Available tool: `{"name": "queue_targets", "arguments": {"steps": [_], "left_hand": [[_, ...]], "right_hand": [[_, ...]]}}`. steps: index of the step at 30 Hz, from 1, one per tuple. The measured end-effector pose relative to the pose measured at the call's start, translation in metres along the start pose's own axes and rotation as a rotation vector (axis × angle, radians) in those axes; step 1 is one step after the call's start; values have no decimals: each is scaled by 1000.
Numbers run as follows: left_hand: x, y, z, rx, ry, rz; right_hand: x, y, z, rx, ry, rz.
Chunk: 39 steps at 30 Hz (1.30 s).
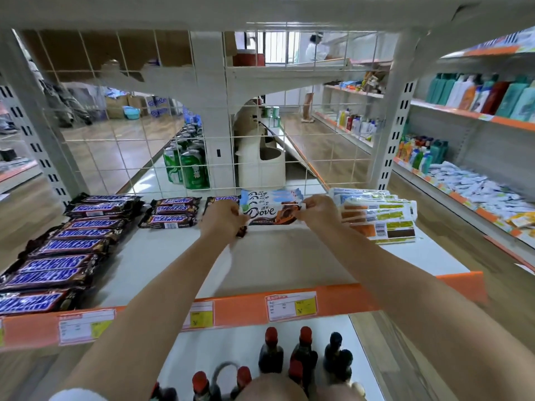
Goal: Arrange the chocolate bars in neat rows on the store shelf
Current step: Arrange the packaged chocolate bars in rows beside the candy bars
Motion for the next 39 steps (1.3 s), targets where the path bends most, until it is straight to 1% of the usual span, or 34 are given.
{"name": "queue_targets", "arguments": {"steps": [6, 17, 21, 23, 25, 28, 30, 34, 39], "left_hand": [[-5, 8, -4, -136, -1, -46], [-18, 8, -15, -162, -10, -55], [-19, 6, -14, -147, 17, -67], [-16, 8, -14, -175, 37, -101], [-11, 11, -13, -257, 70, -168], [-6, 16, -16, -402, 105, -310], [-1, 19, -18, -449, 97, -390], [15, 35, -21, -431, 41, -437], [39, 58, -28, -382, -16, -438]], "right_hand": [[-14, 6, -9, 43, -8, -24], [-25, 6, -14, 132, 14, 27], [-23, 7, -14, 130, 51, 36], [-22, 7, -15, 146, 64, 69], [-21, 6, -13, 191, 73, 107], [-15, 2, -10, 271, 58, 190], [-8, -2, -6, 329, 43, 260], [6, -7, 10, 437, 16, 377], [21, 1, 40, 528, 24, 449]]}}
Point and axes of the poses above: each hand's wrist, its own x-axis away from the middle knuckle, its own z-axis out of the back of the hand, y = z × x, the point moved 3 cm from there along -x, towards the middle knuckle, and after that the axes turned 2 degrees about y, right-handed, at the moved point
